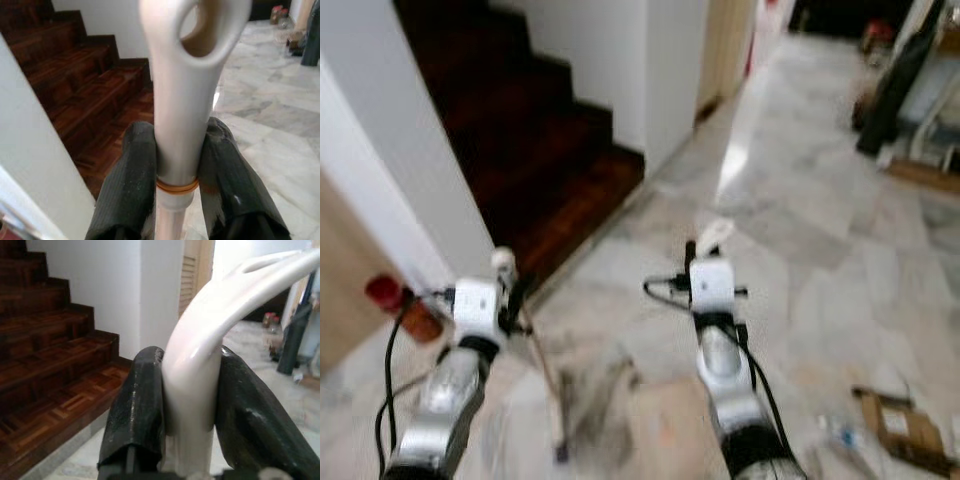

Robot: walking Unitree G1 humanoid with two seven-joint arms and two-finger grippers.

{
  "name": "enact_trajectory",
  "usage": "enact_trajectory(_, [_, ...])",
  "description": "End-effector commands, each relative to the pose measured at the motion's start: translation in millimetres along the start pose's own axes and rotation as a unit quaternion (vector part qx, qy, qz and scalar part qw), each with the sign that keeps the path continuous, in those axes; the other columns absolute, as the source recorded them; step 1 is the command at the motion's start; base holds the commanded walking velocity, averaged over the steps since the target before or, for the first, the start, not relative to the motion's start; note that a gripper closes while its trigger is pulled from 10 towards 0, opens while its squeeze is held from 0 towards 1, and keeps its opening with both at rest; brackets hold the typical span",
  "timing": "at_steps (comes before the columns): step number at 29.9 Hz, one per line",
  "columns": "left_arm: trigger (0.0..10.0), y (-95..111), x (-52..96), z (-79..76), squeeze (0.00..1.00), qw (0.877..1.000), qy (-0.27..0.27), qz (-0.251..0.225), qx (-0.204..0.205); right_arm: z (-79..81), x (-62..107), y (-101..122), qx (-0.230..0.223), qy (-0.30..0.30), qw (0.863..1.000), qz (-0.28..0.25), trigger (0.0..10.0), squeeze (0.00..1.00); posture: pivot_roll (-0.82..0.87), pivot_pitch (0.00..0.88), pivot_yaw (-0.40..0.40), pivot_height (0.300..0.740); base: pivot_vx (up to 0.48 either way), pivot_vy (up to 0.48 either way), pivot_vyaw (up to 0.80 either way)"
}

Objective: Sweep floor

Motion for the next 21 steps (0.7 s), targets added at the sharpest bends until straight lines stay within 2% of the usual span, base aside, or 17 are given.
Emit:
enact_trajectory(1, [10.0, 15.9, -3.5, 0.5, 0.0, 1.0, -0.003, -0.03, -0.004, -3.9, -6.3, 11.9, 0.012, -0.001, 1.0, -0.022, 10.0, 0.0, 0.08, 0.0, 0.035, 0.74, 0.289, 0.0, 0.0])
enact_trajectory(21, [10.0, 17.6, -3.5, 5.0, 0.0, 0.999, 0.002, -0.031, -0.005, -1.4, -6.1, 13.7, 0.006, -0.003, 1.0, -0.025, 10.0, 0.0, 0.09, 0.0, 0.039, 0.74, 0.289, 0.0, 0.0])
Point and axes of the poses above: a point about 5 cm out from each wrist's last joint towards the gripper, its own x axis pointing back from the gripper into the wrist, its own y axis along the axis of the wrist's last joint, z = x × y, the point moved 6 cm from there along -x, pointing out of the wrist towards the gripper, and after that the axes turned 6 degrees about x, right-handed, at the moved point
